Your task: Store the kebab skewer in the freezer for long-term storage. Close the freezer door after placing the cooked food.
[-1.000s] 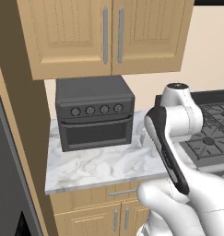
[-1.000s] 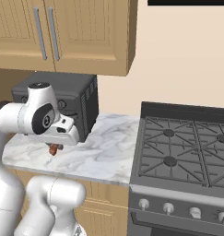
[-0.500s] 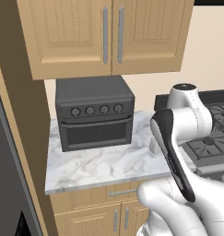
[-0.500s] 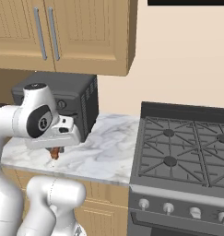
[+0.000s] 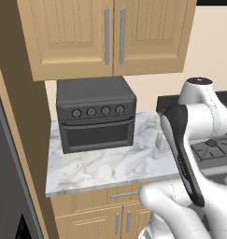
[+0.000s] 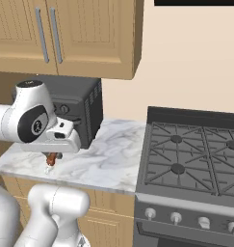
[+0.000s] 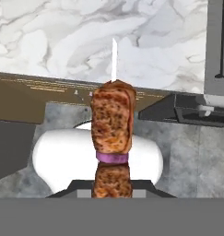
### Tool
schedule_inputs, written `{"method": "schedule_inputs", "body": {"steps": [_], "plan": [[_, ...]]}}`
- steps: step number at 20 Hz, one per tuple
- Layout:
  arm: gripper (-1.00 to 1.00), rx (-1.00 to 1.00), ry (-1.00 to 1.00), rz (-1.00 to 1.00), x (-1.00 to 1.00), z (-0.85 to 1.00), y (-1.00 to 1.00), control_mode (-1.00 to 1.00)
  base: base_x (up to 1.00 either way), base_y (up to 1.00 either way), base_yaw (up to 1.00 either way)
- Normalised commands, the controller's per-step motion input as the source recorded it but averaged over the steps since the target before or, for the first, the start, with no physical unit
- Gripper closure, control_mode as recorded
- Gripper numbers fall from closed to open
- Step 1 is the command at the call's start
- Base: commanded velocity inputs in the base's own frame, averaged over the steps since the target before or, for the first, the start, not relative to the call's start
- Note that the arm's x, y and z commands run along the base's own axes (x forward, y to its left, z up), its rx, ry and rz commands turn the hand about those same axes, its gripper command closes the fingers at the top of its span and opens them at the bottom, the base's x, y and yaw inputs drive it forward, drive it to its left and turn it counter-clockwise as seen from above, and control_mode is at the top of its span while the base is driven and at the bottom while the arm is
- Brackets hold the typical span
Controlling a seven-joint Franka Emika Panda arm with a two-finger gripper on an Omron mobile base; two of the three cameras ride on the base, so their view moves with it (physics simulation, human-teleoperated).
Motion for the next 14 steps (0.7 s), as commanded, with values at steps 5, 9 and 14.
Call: {"method": "schedule_inputs", "body": {"steps": [5,9,14], "plan": [[1.0,0.0,0.08,-0.21,0.0,0.02,0.0,-1.0,0.0,0.0,0.0],[1.0,0.1,0.0,-0.09,0.0,0.0,-0.05,-1.0,0.0,0.0,0.0],[1.0,0.01,0.0,0.0,0.0,0.0,-0.02,-1.0,0.0,0.0,0.0]]}}
